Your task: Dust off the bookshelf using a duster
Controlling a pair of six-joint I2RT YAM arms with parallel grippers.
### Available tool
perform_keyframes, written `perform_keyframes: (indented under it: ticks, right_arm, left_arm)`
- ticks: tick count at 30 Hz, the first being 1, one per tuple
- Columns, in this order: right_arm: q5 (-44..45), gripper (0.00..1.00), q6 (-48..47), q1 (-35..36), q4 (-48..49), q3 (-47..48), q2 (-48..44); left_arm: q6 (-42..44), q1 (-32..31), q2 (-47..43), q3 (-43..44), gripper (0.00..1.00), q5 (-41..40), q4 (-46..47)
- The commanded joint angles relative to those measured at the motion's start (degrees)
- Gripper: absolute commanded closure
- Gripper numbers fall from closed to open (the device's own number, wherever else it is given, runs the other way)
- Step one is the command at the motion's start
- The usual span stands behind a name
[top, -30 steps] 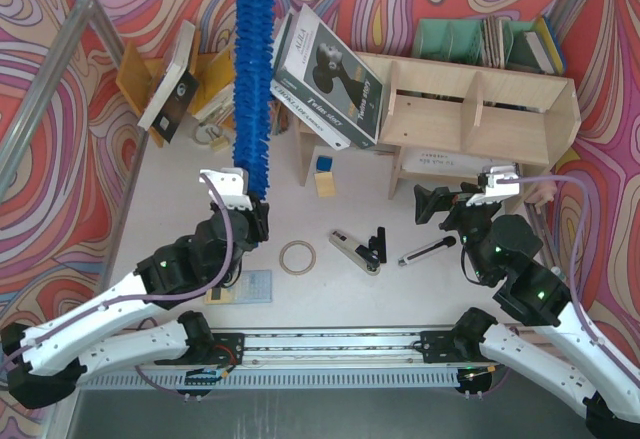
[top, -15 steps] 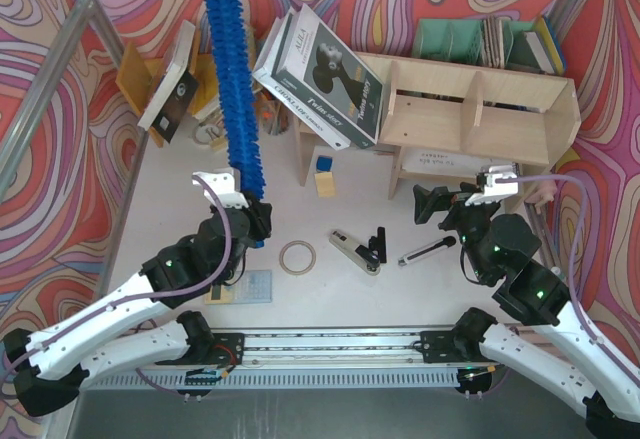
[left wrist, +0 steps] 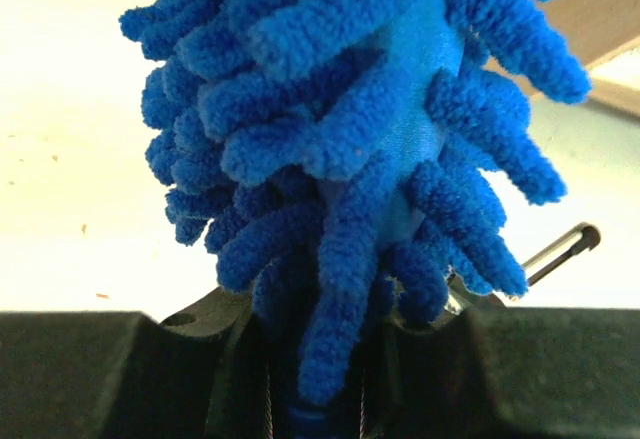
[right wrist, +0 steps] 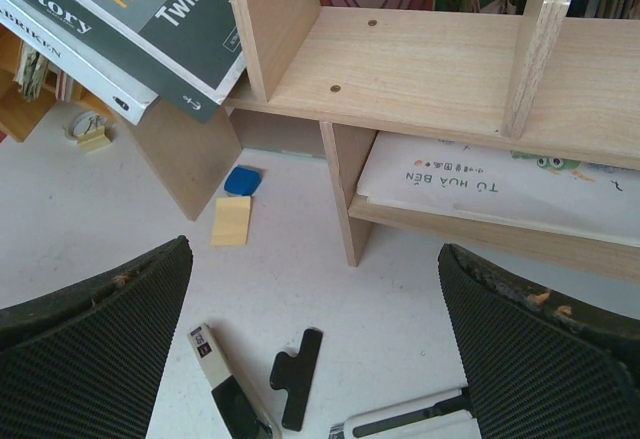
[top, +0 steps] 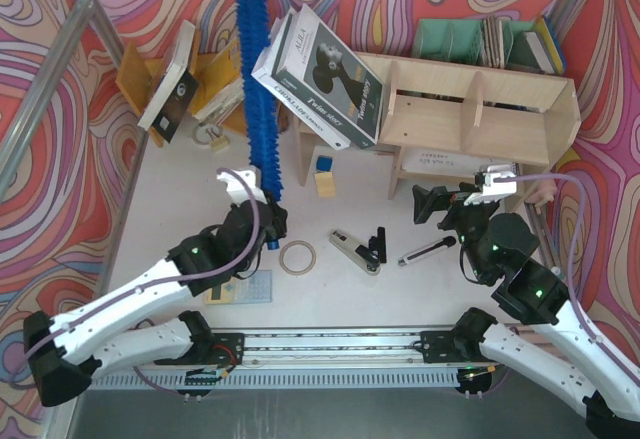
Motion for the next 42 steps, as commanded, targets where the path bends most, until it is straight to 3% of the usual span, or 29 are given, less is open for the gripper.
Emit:
perform_keyframes:
  ticks: [1, 10, 23, 35, 42]
  right_arm:
    - [0.26, 0.01, 0.36, 0.23, 0.75, 0.10, -0.16]
    - [0.39, 0.01, 0.37, 0.25, 0.79, -0.03, -0.77]
    - [0.31, 0.01, 0.71, 0.23, 0.56, -0.07, -0.80]
    - [0.39, 0.01, 0.63, 0.23, 0.17, 0.10, -0.97]
    - [0.35, 0.01, 0.72, 0.24, 0.37, -0.11, -1.08]
  left_arm:
    - [-0.59, 0.23, 5.01, 1.99, 1.00, 5.30, 3.52]
    - [-0.89, 0.23, 8.12, 2.86, 1.00, 8.13, 5.93]
    - [2.55, 0.35, -2.84, 3.17, 1.00, 2.09, -0.71]
    - [-4.67, 0.79, -1.11, 0.08, 1.00, 0.89, -2.31]
    - [-7.89, 0.75, -4.72, -4.59, 1.00, 1.41, 2.88]
